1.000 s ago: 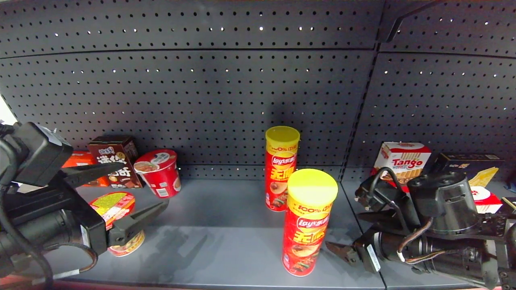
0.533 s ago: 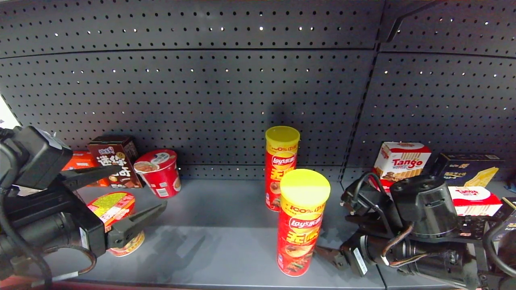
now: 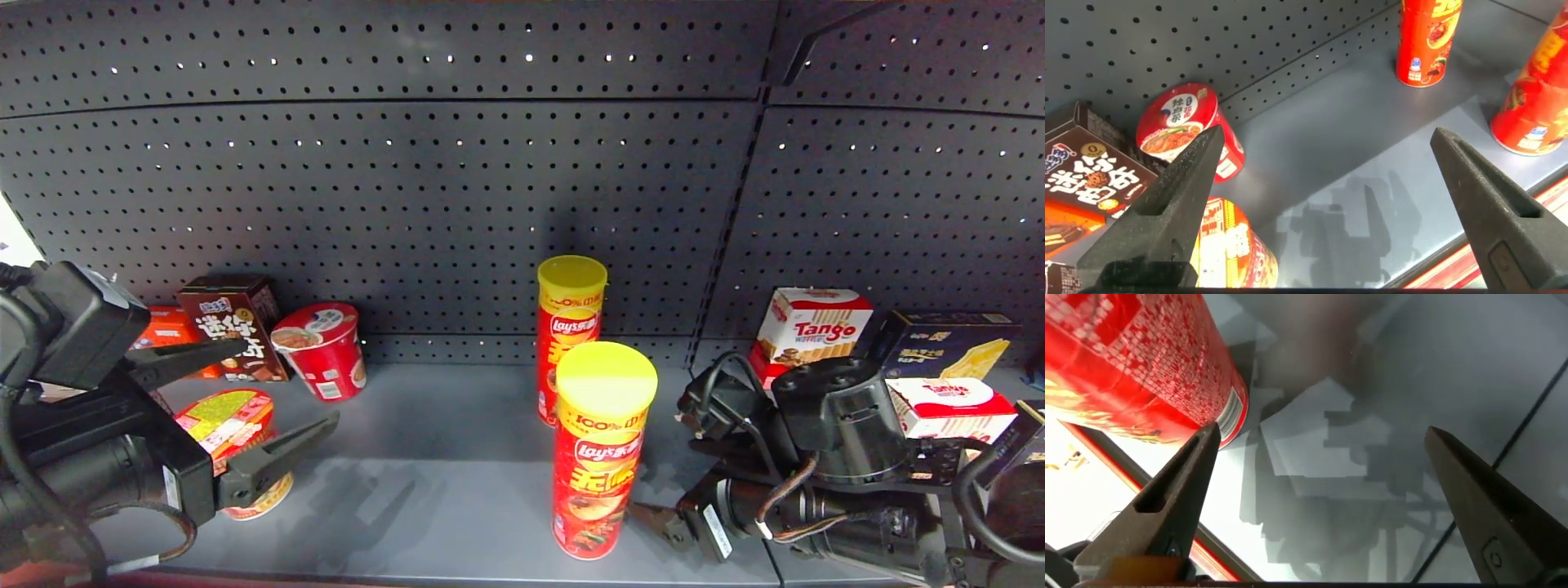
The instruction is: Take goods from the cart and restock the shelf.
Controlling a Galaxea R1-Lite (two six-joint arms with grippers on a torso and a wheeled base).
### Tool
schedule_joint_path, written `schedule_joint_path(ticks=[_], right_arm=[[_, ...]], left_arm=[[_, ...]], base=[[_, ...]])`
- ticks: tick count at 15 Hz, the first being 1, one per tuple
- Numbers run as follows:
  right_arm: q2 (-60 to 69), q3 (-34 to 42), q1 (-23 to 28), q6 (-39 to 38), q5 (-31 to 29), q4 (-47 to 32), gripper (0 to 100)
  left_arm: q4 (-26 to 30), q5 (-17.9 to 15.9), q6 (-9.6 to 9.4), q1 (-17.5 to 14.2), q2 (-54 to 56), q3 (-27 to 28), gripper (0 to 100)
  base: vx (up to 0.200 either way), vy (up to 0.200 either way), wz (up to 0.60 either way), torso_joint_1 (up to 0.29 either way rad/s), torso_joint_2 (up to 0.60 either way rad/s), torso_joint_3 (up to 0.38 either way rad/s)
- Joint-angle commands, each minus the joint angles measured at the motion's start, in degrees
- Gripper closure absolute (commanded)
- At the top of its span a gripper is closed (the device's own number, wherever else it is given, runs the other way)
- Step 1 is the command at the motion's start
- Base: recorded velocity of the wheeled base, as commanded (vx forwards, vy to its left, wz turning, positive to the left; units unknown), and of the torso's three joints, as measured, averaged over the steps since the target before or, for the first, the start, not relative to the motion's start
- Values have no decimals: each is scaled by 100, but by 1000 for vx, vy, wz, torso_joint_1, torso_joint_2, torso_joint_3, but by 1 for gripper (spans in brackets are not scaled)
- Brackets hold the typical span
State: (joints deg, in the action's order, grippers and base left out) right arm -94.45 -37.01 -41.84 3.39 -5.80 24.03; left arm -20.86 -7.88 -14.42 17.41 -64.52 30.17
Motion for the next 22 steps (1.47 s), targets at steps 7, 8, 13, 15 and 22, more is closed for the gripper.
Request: schedule_joint_path(ticks=[7,8,13,15,22], right_arm=[[-196,-166,-88,-5,0,14,0],[-196,-175,-105,-5,0,14,0],[-249,-210,-123,-5,0,14,0],[-284,-210,-123,-5,0,14,0],[173,-192,-140,-207,-220,5,0]], left_arm=[[-6,-4,1,-1,-16,-46,0],[-6,-4,1,-1,-16,-55,0],[-6,-4,1,-1,-16,-99,0],[-6,-4,1,-1,-16,-99,0],[-6,-12,18,-115,89,-161,0]], base=[[0,0,0,0,0,0],[0,0,0,0,0,0],[0,0,0,0,0,0],[0,0,0,0,0,0],[0,0,0,0,0,0]])
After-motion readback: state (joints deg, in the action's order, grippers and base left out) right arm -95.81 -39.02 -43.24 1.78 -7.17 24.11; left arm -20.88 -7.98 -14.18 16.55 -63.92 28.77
